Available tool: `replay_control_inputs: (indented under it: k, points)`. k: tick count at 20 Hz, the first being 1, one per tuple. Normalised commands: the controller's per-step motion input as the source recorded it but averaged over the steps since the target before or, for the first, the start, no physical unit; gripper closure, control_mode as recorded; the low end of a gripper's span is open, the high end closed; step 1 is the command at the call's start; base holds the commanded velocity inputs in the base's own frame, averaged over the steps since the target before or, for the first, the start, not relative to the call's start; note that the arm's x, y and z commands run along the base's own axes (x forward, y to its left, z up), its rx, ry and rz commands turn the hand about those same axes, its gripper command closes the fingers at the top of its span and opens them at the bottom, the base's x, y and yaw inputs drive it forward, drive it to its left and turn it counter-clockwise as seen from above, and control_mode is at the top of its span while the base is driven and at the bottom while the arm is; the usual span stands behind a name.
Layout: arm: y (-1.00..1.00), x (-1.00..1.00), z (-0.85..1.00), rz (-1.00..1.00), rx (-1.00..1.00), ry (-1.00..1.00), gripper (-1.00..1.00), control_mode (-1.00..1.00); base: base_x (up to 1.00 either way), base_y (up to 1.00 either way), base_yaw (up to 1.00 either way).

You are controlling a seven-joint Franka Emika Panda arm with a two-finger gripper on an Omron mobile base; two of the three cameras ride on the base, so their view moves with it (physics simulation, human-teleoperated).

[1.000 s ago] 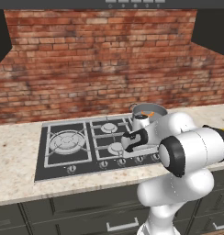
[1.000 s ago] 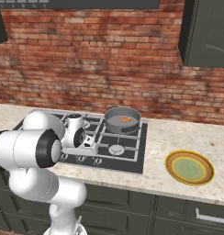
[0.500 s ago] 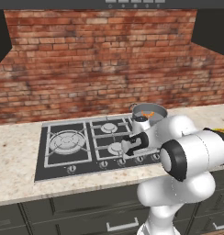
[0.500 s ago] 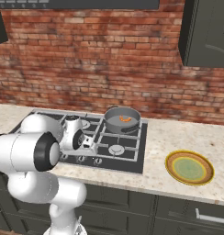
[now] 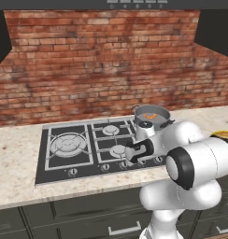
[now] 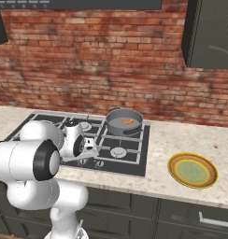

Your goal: Retrieve the frozen meat and place it in the pot on a burner. Then turn the burner on.

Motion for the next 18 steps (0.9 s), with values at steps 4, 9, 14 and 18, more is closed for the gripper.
replay_control_inputs:
  k: [4, 9, 14, 18]
  points:
    - [0.00, -0.09, -0.28, 0.49, -0.11, 0.00, 1.00, -1.00, 0.00, 0.00, 0.00]
    - [0.08, -0.01, -0.21, 0.32, -0.10, 0.02, 1.00, -1.00, 0.00, 0.00, 0.00]
    - [0.17, -0.01, -0.19, 0.26, -0.11, 0.00, 1.00, -1.00, 0.00, 0.00, 0.00]
    - [0.18, -0.05, -0.22, 0.27, -0.12, -0.01, 1.00, -1.00, 0.00, 0.00, 0.00]
